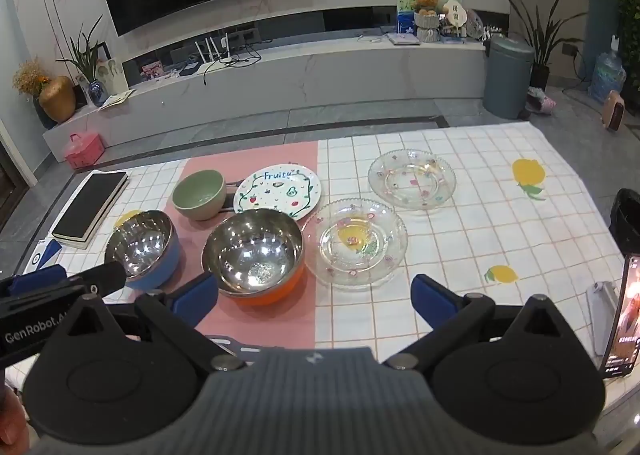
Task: Organize plates and bowls
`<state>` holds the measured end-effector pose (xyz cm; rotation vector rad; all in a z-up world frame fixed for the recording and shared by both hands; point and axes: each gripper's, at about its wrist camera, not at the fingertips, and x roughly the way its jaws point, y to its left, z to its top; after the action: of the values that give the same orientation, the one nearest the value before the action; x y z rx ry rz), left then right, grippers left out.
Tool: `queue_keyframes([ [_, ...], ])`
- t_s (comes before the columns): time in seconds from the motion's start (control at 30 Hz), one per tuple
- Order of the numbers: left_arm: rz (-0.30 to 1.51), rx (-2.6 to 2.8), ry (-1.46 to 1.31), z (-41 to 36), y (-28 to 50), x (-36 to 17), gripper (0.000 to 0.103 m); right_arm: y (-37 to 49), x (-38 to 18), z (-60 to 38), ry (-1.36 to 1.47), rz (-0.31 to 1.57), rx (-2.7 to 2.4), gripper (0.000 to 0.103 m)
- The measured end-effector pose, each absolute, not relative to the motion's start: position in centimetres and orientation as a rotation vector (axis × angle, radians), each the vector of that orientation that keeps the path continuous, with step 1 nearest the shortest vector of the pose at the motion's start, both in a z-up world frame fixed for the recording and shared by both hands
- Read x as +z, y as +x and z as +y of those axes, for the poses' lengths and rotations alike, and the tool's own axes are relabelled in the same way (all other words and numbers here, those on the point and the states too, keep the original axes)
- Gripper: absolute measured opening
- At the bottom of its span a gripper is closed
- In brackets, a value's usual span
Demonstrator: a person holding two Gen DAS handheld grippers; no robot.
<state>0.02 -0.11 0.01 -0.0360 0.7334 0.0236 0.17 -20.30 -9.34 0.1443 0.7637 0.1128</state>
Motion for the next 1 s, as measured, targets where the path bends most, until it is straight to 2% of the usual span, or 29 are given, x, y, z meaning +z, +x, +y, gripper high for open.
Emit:
queue_keyframes([
  [0.17,0.705,0.033,-0.029,-0.8,-0.3,-0.1,0.086,0.0,-9.4,-20.5,0.171,0.777,0.128,0.100],
  [0.27,0.703,0.002,-0.082,-0.1,-0.6,-0.2,0.081,0.0,-9.8,-20.4,0.166,0.774,0.124,0.100],
  [1.0,0.722,-0.009,-0.092,-0.2,-0.6,-0.1,0.079,-0.3,-9.3,-20.7,0.165,0.787,0.122,0.100],
])
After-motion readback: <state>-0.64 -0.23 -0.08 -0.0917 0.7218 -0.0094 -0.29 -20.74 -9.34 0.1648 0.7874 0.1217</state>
